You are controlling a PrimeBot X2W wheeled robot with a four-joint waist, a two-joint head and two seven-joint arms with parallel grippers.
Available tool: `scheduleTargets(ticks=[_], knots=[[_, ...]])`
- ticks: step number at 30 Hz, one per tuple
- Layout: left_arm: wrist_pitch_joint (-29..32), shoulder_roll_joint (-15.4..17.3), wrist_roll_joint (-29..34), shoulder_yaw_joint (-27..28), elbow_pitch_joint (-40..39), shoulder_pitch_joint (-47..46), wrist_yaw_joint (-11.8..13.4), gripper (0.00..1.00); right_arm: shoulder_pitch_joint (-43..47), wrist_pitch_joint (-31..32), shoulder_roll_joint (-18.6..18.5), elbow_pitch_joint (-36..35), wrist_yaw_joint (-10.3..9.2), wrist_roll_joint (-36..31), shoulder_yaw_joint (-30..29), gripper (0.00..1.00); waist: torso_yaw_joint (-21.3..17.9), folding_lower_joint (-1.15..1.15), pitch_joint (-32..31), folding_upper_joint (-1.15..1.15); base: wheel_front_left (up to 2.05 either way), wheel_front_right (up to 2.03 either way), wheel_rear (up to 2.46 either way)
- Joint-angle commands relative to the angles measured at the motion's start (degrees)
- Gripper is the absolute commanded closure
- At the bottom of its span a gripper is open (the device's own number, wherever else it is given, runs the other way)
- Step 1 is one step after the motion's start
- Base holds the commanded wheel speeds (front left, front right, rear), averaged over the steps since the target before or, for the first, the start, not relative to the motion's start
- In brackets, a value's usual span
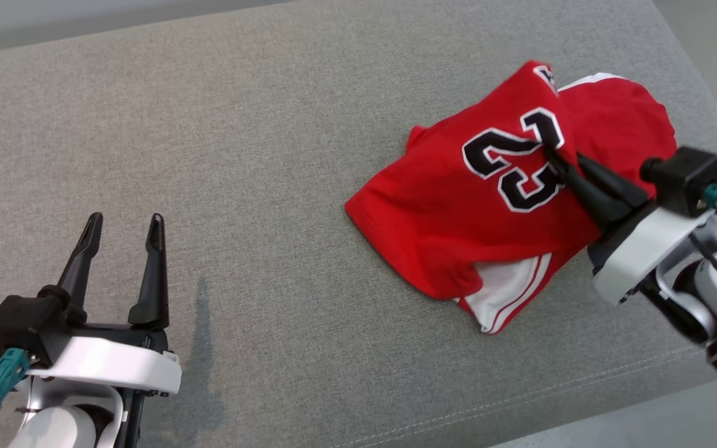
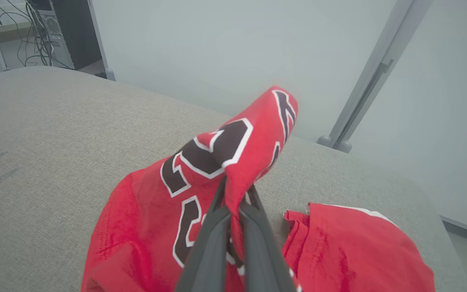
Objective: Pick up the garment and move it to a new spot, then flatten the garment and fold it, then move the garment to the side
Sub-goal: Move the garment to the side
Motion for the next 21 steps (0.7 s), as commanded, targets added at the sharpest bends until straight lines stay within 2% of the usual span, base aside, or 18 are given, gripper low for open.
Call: scheduleTargets(ticks=[1, 4, 5, 12, 21], knots=[[-0.2, 1.2, 0.7, 1.9, -1.1, -3.3, -0.4, 0.0, -1.6, 1.7, -2.4, -2.9, 0.08, 0.2, 1.1, 1.0, 0.2, 0.0, 0.3, 0.0, 0.0, 0.0, 0.0], [-0.6, 0.6, 0.7, 1.2, -0.4, -4.0, -0.9, 0.0, -5.4, 4.9, -5.8, -5.6, 0.08, 1.9, 2.4, 1.0, 0.4, 0.0, 0.5, 0.0, 0.0, 0.0, 0.0], [-0.6, 0.6, 0.7, 1.2, -0.4, -4.0, -0.9, 0.0, -5.4, 4.9, -5.8, -5.6, 0.08, 1.9, 2.4, 1.0, 0.4, 0.0, 0.5, 0.0, 0.0, 0.0, 0.0], [-1.6, -0.2, 0.6, 0.7, 0.8, -5.0, -1.4, 0.0, -11.5, 10.4, -12.6, -7.1, 0.08, 8.3, 4.6, 1.0, 0.6, 0.0, 1.4, 0.0, 0.0, 0.0, 0.0], [-1.8, -0.7, 0.7, -0.3, 1.4, -7.6, -2.4, 0.0, -14.5, 10.2, -20.5, 0.7, 0.08, 18.3, 8.1, 1.0, 2.1, 0.0, 4.6, 0.0, 0.0, 0.0, 0.0]])
